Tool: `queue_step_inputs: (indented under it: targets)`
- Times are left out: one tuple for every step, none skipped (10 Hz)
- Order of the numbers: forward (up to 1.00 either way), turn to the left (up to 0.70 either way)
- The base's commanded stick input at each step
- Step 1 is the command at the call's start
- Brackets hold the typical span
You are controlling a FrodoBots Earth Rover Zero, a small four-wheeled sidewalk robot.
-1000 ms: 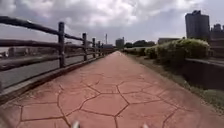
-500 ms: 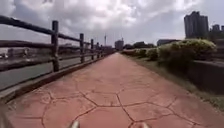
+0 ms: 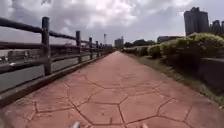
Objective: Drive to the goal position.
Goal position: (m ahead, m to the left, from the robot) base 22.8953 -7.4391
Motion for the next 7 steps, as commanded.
queue_step_inputs:
  targets:
    - [0.69,0.00]
    - [0.69,0.00]
    - [0.69,0.00]
    - [0.69,0.00]
    - [0.69,0.00]
    - [0.69,0.00]
    - [0.69,0.00]
